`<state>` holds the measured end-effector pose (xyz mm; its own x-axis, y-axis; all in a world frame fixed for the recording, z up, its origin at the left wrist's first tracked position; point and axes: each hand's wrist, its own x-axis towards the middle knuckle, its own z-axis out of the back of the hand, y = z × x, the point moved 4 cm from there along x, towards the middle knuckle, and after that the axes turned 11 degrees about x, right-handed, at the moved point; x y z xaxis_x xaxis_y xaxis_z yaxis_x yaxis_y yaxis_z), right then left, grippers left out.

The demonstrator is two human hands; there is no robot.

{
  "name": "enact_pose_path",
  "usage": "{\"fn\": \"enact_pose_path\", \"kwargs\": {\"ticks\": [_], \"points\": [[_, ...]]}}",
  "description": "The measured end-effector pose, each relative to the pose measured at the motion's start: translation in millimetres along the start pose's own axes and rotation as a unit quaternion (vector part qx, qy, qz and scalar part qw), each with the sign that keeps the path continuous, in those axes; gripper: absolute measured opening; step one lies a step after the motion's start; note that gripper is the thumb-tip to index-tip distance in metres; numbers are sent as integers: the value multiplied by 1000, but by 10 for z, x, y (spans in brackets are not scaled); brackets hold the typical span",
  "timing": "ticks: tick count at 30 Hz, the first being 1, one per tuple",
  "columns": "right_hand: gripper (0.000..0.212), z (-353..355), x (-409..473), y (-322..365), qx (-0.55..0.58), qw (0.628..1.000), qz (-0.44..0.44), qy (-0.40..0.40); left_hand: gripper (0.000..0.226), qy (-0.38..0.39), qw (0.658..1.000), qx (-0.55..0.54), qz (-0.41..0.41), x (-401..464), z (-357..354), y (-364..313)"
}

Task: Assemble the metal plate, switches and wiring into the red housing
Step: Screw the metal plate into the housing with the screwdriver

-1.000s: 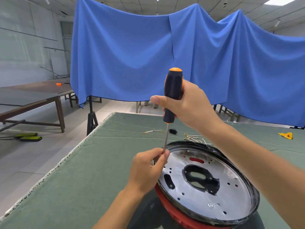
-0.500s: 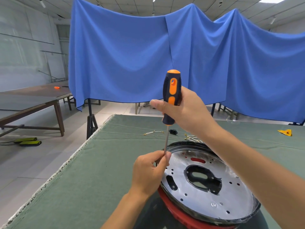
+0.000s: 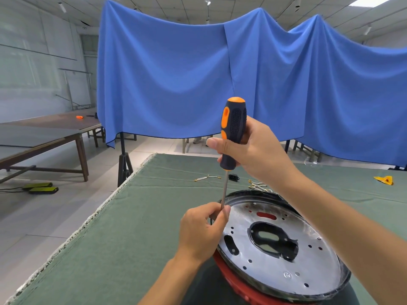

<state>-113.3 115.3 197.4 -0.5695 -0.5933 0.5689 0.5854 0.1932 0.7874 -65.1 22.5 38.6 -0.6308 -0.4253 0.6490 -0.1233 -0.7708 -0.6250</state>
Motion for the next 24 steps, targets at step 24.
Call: {"fn": "enact_pose_path", "kwargs": {"ticks": [24], "points": [[15, 19, -102, -23, 116, 985, -84, 101, 45, -29, 997, -41, 66, 5, -27, 19]]}}
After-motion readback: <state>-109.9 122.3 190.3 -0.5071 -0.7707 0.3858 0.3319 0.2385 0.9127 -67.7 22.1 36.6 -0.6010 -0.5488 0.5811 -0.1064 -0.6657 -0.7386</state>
